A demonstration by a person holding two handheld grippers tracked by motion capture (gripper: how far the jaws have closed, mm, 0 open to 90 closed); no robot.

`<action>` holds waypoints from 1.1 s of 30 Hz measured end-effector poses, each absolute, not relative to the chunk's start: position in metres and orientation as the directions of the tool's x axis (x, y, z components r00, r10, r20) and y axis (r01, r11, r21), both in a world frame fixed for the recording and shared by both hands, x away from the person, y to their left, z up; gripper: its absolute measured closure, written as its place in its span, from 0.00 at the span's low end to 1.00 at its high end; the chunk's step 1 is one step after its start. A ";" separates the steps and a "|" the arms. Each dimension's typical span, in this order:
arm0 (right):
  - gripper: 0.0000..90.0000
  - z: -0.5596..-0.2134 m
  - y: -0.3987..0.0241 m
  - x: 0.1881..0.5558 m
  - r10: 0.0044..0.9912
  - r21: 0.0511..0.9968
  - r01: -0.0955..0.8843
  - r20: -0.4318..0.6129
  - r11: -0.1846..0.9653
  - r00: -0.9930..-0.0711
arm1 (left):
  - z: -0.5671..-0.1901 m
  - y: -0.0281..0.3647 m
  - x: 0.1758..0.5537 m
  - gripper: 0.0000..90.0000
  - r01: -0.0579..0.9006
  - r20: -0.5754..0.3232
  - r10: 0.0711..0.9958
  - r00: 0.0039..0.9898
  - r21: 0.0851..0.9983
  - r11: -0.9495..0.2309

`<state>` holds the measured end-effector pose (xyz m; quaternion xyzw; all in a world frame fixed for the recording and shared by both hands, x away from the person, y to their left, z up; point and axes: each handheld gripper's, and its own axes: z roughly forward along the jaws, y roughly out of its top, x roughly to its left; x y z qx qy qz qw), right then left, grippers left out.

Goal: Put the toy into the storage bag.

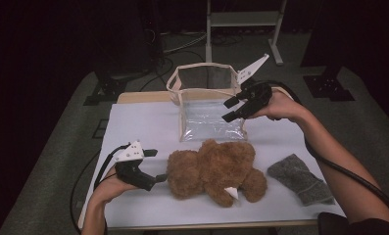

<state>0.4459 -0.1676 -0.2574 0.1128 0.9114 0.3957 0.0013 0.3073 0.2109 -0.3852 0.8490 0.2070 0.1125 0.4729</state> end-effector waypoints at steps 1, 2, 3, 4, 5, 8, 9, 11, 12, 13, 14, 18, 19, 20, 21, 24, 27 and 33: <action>0.39 -0.257 -0.167 0.446 0.206 0.721 0.205 0.087 0.662 -0.975 | -0.386 0.211 0.307 0.07 0.246 -0.005 0.458 0.889 0.849 -0.468; 0.39 -0.256 -0.167 0.446 0.207 0.720 0.206 0.089 0.663 -0.974 | -0.386 0.211 0.307 0.07 0.246 -0.005 0.458 0.889 0.848 -0.468; 0.39 -0.256 -0.166 0.447 0.205 0.721 0.202 0.084 0.663 -0.975 | -0.386 0.211 0.308 0.07 0.245 -0.003 0.455 0.890 0.847 -0.473; 0.39 -0.255 -0.166 0.447 0.203 0.720 0.200 0.083 0.665 -0.976 | -0.386 0.211 0.308 0.07 0.245 -0.003 0.457 0.889 0.846 -0.472; 0.39 -0.254 -0.165 0.448 0.203 0.718 0.200 0.083 0.667 -0.976 | -0.386 0.211 0.308 0.07 0.248 -0.005 0.459 0.889 0.847 -0.471; 0.39 -0.251 -0.161 0.450 0.202 0.714 0.195 0.076 0.672 -0.976 | -0.386 0.213 0.307 0.07 0.249 -0.004 0.461 0.888 0.846 -0.472; 0.39 -0.250 -0.160 0.452 0.203 0.711 0.195 0.074 0.676 -0.976 | -0.386 0.213 0.307 0.07 0.252 -0.006 0.464 0.886 0.846 -0.470; 0.39 -0.248 -0.157 0.455 0.203 0.709 0.193 0.072 0.679 -0.977 | -0.386 0.215 0.307 0.07 0.255 -0.004 0.470 0.883 0.845 -0.471; 0.39 -0.247 -0.156 0.457 0.201 0.705 0.192 0.071 0.682 -0.977 | -0.386 0.216 0.307 0.07 0.253 -0.002 0.470 0.882 0.846 -0.470; 0.39 -0.246 -0.154 0.458 0.200 0.705 0.191 0.070 0.683 -0.977 | -0.386 0.217 0.306 0.07 0.258 -0.007 0.474 0.880 0.846 -0.467; 0.39 -0.245 -0.153 0.460 0.199 0.705 0.190 0.070 0.684 -0.977 | -0.387 0.217 0.306 0.07 0.259 -0.007 0.476 0.880 0.845 -0.467; 0.40 -0.242 -0.146 0.467 0.198 0.691 0.187 0.065 0.698 -0.978 | -0.387 0.220 0.304 0.07 0.268 -0.009 0.485 0.874 0.842 -0.468; 0.40 -0.241 -0.145 0.469 0.198 0.689 0.186 0.064 0.700 -0.978 | -0.388 0.220 0.304 0.07 0.274 -0.015 0.490 0.872 0.844 -0.461; 0.40 -0.240 -0.144 0.470 0.198 0.688 0.187 0.064 0.701 -0.978 | -0.388 0.220 0.304 0.07 0.278 -0.020 0.492 0.871 0.845 -0.458; 0.40 -0.239 -0.143 0.472 0.197 0.688 0.183 0.060 0.702 -0.979 | -0.388 0.221 0.304 0.07 0.279 -0.019 0.493 0.870 0.843 -0.460; 0.40 -0.237 -0.139 0.477 0.195 0.686 0.185 0.064 0.704 -0.979 | -0.389 0.221 0.304 0.07 0.284 -0.022 0.499 0.866 0.844 -0.455; 0.40 -0.235 -0.136 0.484 0.196 0.674 0.182 0.056 0.716 -0.979 | -0.388 0.221 0.304 0.04 0.286 -0.020 0.504 0.863 0.842 -0.457; 0.40 -0.234 -0.131 0.497 0.215 0.661 0.196 0.053 0.725 -0.975 | -0.390 0.224 0.305 0.04 0.290 -0.019 0.507 0.862 0.839 -0.461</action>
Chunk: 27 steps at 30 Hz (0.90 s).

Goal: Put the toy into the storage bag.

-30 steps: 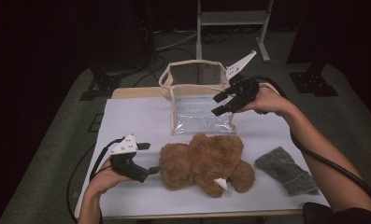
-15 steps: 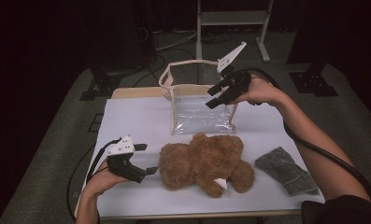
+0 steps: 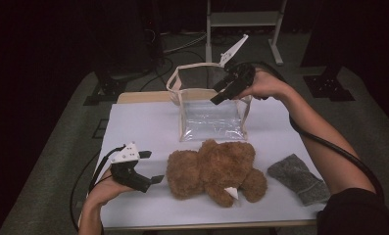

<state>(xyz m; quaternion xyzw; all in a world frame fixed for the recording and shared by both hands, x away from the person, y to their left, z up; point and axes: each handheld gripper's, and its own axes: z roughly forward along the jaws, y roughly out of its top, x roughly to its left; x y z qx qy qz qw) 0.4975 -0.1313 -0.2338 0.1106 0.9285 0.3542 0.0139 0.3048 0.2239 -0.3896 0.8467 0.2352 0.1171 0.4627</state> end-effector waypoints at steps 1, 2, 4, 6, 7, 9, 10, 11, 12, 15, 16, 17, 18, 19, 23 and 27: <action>0.40 -0.234 -0.130 0.500 0.218 0.658 0.197 0.052 0.727 -0.975 | -0.390 0.224 0.305 0.04 0.290 -0.020 0.505 0.863 0.838 -0.462; 0.40 -0.234 -0.130 0.503 0.220 0.657 0.199 0.051 0.727 -0.974 | -0.390 0.225 0.305 0.04 0.291 -0.021 0.505 0.863 0.838 -0.462; 0.41 -0.235 -0.128 0.509 0.225 0.657 0.203 0.053 0.726 -0.973 | -0.390 0.225 0.306 0.04 0.290 -0.020 0.503 0.864 0.837 -0.463; 0.41 -0.237 -0.127 0.514 0.233 0.652 0.210 0.052 0.728 -0.971 | -0.390 0.225 0.306 0.04 0.289 -0.021 0.503 0.864 0.838 -0.463; 0.42 -0.238 -0.127 0.516 0.237 0.650 0.214 0.054 0.729 -0.970 | -0.390 0.225 0.306 0.04 0.289 -0.021 0.502 0.865 0.837 -0.464; 0.43 -0.240 -0.126 0.521 0.242 0.643 0.217 0.051 0.735 -0.969 | -0.391 0.226 0.306 0.04 0.290 -0.022 0.503 0.864 0.838 -0.462; 0.43 -0.241 -0.126 0.523 0.245 0.642 0.221 0.053 0.734 -0.968 | -0.391 0.226 0.306 0.04 0.292 -0.024 0.504 0.864 0.837 -0.462; 0.43 -0.242 -0.126 0.525 0.250 0.640 0.228 0.058 0.734 -0.967 | -0.391 0.227 0.305 0.04 0.294 -0.024 0.506 0.862 0.837 -0.461; 0.43 -0.243 -0.126 0.527 0.253 0.637 0.231 0.058 0.736 -0.966 | -0.390 0.227 0.305 0.04 0.292 -0.021 0.505 0.863 0.836 -0.465; 0.45 -0.247 -0.126 0.533 0.260 0.626 0.240 0.061 0.742 -0.964 | -0.390 0.229 0.304 0.04 0.291 -0.020 0.506 0.862 0.838 -0.463; 0.45 -0.248 -0.126 0.534 0.262 0.622 0.242 0.062 0.745 -0.963 | -0.390 0.229 0.304 0.04 0.292 -0.020 0.507 0.862 0.837 -0.463; 0.45 -0.249 -0.126 0.535 0.262 0.619 0.246 0.066 0.746 -0.963 | -0.390 0.229 0.304 0.04 0.294 -0.023 0.508 0.861 0.837 -0.462; 0.45 -0.250 -0.126 0.536 0.261 0.617 0.243 0.063 0.748 -0.963 | -0.390 0.229 0.303 0.04 0.295 -0.023 0.509 0.861 0.837 -0.461; 0.46 -0.251 -0.126 0.537 0.263 0.614 0.244 0.062 0.751 -0.963 | -0.390 0.229 0.303 0.04 0.295 -0.024 0.509 0.860 0.838 -0.460; 0.48 -0.255 -0.124 0.540 0.269 0.605 0.251 0.062 0.756 -0.961 | -0.390 0.230 0.303 0.04 0.295 -0.023 0.509 0.860 0.837 -0.461; 0.53 -0.259 -0.122 0.543 0.271 0.595 0.248 0.053 0.764 -0.961 | -0.391 0.230 0.302 0.04 0.298 -0.025 0.510 0.860 0.835 -0.462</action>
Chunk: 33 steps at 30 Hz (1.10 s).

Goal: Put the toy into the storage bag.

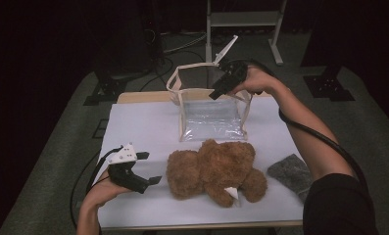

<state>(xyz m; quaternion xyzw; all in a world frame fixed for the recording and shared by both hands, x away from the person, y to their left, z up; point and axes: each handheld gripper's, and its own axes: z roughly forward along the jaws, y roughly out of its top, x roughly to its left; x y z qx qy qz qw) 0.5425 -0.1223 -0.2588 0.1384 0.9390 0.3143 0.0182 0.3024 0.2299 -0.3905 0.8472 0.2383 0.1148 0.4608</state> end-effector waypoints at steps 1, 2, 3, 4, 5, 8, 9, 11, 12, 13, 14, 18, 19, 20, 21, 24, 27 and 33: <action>0.55 -0.260 -0.122 0.543 0.266 0.597 0.240 0.046 0.765 -0.963 | -0.391 0.230 0.302 0.04 0.299 -0.026 0.510 0.860 0.835 -0.462; 0.58 -0.261 -0.121 0.544 0.272 0.594 0.242 0.040 0.767 -0.962 | -0.391 0.230 0.302 0.04 0.299 -0.026 0.510 0.860 0.836 -0.461; 0.61 -0.262 -0.121 0.544 0.274 0.591 0.245 0.042 0.769 -0.961 | -0.391 0.230 0.302 0.04 0.298 -0.025 0.510 0.860 0.836 -0.461; 0.64 -0.263 -0.120 0.544 0.277 0.584 0.250 0.046 0.772 -0.960 | -0.391 0.230 0.302 0.04 0.298 -0.025 0.510 0.860 0.836 -0.461; 0.67 -0.265 -0.120 0.544 0.277 0.581 0.246 0.037 0.776 -0.960 | -0.391 0.230 0.302 0.04 0.301 -0.029 0.511 0.859 0.836 -0.458; 0.76 -0.267 -0.119 0.543 0.288 0.566 0.247 0.019 0.786 -0.958 | -0.391 0.231 0.302 0.04 0.306 -0.035 0.512 0.858 0.837 -0.454; 0.81 -0.268 -0.118 0.543 0.290 0.565 0.248 0.015 0.787 -0.957 | -0.392 0.231 0.302 0.04 0.308 -0.037 0.513 0.858 0.836 -0.454; 0.87 -0.268 -0.118 0.542 0.286 0.561 0.244 0.014 0.791 -0.958 | -0.392 0.231 0.302 0.04 0.308 -0.037 0.512 0.858 0.835 -0.456; 0.90 -0.268 -0.118 0.541 0.283 0.557 0.241 0.010 0.795 -0.959 | -0.392 0.231 0.302 0.04 0.308 -0.038 0.511 0.859 0.835 -0.456; 0.94 -0.268 -0.118 0.541 0.275 0.557 0.234 0.010 0.797 -0.961 | -0.392 0.231 0.302 0.04 0.308 -0.038 0.511 0.859 0.835 -0.456; 0.96 -0.268 -0.117 0.540 0.272 0.556 0.229 0.005 0.799 -0.962 | -0.392 0.231 0.302 0.04 0.308 -0.038 0.510 0.860 0.835 -0.457; 0.96 -0.267 -0.117 0.534 0.261 0.552 0.216 -0.002 0.805 -0.965 | -0.393 0.230 0.302 0.04 0.307 -0.038 0.507 0.861 0.834 -0.459; 0.97 -0.267 -0.117 0.532 0.257 0.553 0.216 0.002 0.805 -0.966 | -0.393 0.230 0.302 0.04 0.307 -0.038 0.507 0.861 0.834 -0.459; 0.97 -0.267 -0.117 0.530 0.256 0.553 0.214 0.002 0.805 -0.967 | -0.393 0.230 0.302 0.04 0.307 -0.038 0.506 0.861 0.834 -0.459; 0.97 -0.267 -0.117 0.529 0.251 0.552 0.210 0.001 0.807 -0.968 | -0.392 0.230 0.302 0.04 0.307 -0.038 0.506 0.862 0.833 -0.460; 0.97 -0.267 -0.117 0.523 0.245 0.552 0.207 0.005 0.808 -0.969 | -0.392 0.230 0.302 0.04 0.307 -0.038 0.506 0.862 0.833 -0.460; 0.97 -0.267 -0.116 0.516 0.234 0.554 0.197 0.004 0.809 -0.972 | -0.392 0.230 0.301 0.04 0.308 -0.039 0.506 0.862 0.833 -0.460; 0.97 -0.267 -0.115 0.502 0.215 0.556 0.187 0.016 0.810 -0.977 | -0.392 0.231 0.301 0.04 0.307 -0.040 0.505 0.862 0.834 -0.458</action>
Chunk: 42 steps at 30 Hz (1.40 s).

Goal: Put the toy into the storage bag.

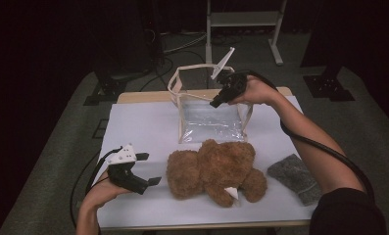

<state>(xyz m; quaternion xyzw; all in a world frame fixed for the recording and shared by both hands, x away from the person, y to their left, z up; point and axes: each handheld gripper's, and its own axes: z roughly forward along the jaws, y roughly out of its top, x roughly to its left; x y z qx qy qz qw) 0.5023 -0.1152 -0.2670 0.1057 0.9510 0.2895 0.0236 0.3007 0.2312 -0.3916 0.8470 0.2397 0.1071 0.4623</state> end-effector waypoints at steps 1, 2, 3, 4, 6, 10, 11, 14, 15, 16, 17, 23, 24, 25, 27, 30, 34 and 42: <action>0.97 -0.267 -0.115 0.500 0.206 0.558 0.181 0.017 0.810 -0.978 | -0.392 0.231 0.301 0.04 0.307 -0.040 0.504 0.863 0.833 -0.460; 0.97 -0.267 -0.115 0.497 0.203 0.557 0.178 0.019 0.811 -0.979 | -0.392 0.231 0.300 0.04 0.308 -0.041 0.504 0.862 0.833 -0.459; 0.97 -0.267 -0.114 0.494 0.198 0.557 0.174 0.018 0.812 -0.980 | -0.392 0.231 0.300 0.04 0.309 -0.041 0.504 0.863 0.833 -0.460; 0.97 -0.267 -0.114 0.492 0.188 0.558 0.165 0.016 0.813 -0.982 | -0.392 0.231 0.300 0.04 0.309 -0.042 0.504 0.863 0.832 -0.460; 0.97 -0.266 -0.114 0.486 0.184 0.557 0.162 0.018 0.815 -0.983 | -0.393 0.231 0.300 0.04 0.310 -0.043 0.502 0.864 0.832 -0.461; 0.97 -0.266 -0.116 0.475 0.174 0.560 0.163 0.035 0.813 -0.984 | -0.393 0.231 0.300 0.04 0.309 -0.042 0.502 0.864 0.831 -0.462; 0.97 -0.267 -0.117 0.473 0.170 0.562 0.161 0.037 0.811 -0.985 | -0.393 0.230 0.300 0.04 0.308 -0.042 0.501 0.865 0.831 -0.464; 0.97 -0.267 -0.119 0.467 0.162 0.566 0.158 0.043 0.809 -0.986 | -0.392 0.230 0.300 0.04 0.308 -0.042 0.501 0.865 0.832 -0.461; 0.97 -0.266 -0.120 0.465 0.162 0.566 0.159 0.045 0.809 -0.986 | -0.392 0.230 0.300 0.04 0.308 -0.043 0.500 0.865 0.833 -0.460; 0.97 -0.266 -0.121 0.463 0.162 0.566 0.159 0.045 0.809 -0.986 | -0.392 0.230 0.299 0.04 0.307 -0.042 0.500 0.865 0.832 -0.461; 0.97 -0.266 -0.122 0.461 0.160 0.568 0.159 0.049 0.807 -0.986 | -0.392 0.230 0.299 0.04 0.307 -0.041 0.499 0.866 0.831 -0.464; 0.97 -0.266 -0.122 0.450 0.146 0.570 0.154 0.060 0.807 -0.988 | -0.393 0.229 0.299 0.04 0.306 -0.042 0.494 0.868 0.829 -0.467; 0.97 -0.266 -0.122 0.450 0.146 0.570 0.154 0.061 0.807 -0.987 | -0.393 0.228 0.299 0.04 0.306 -0.042 0.495 0.868 0.830 -0.466; 0.97 -0.267 -0.121 0.449 0.143 0.571 0.152 0.062 0.807 -0.988 | -0.393 0.228 0.299 0.04 0.307 -0.042 0.495 0.868 0.830 -0.466; 0.97 -0.267 -0.122 0.448 0.148 0.574 0.157 0.063 0.804 -0.987 | -0.393 0.229 0.300 0.04 0.307 -0.043 0.497 0.867 0.830 -0.465; 0.96 -0.269 -0.124 0.449 0.155 0.573 0.160 0.057 0.804 -0.986 | -0.393 0.229 0.299 0.04 0.309 -0.043 0.497 0.867 0.828 -0.467; 0.81 -0.268 -0.127 0.450 0.185 0.589 0.184 0.059 0.787 -0.981 | -0.394 0.229 0.299 0.04 0.310 -0.044 0.499 0.866 0.829 -0.466; 0.53 -0.252 -0.132 0.446 0.202 0.637 0.182 0.042 0.749 -0.979 | -0.395 0.229 0.299 0.04 0.309 -0.040 0.499 0.866 0.827 -0.469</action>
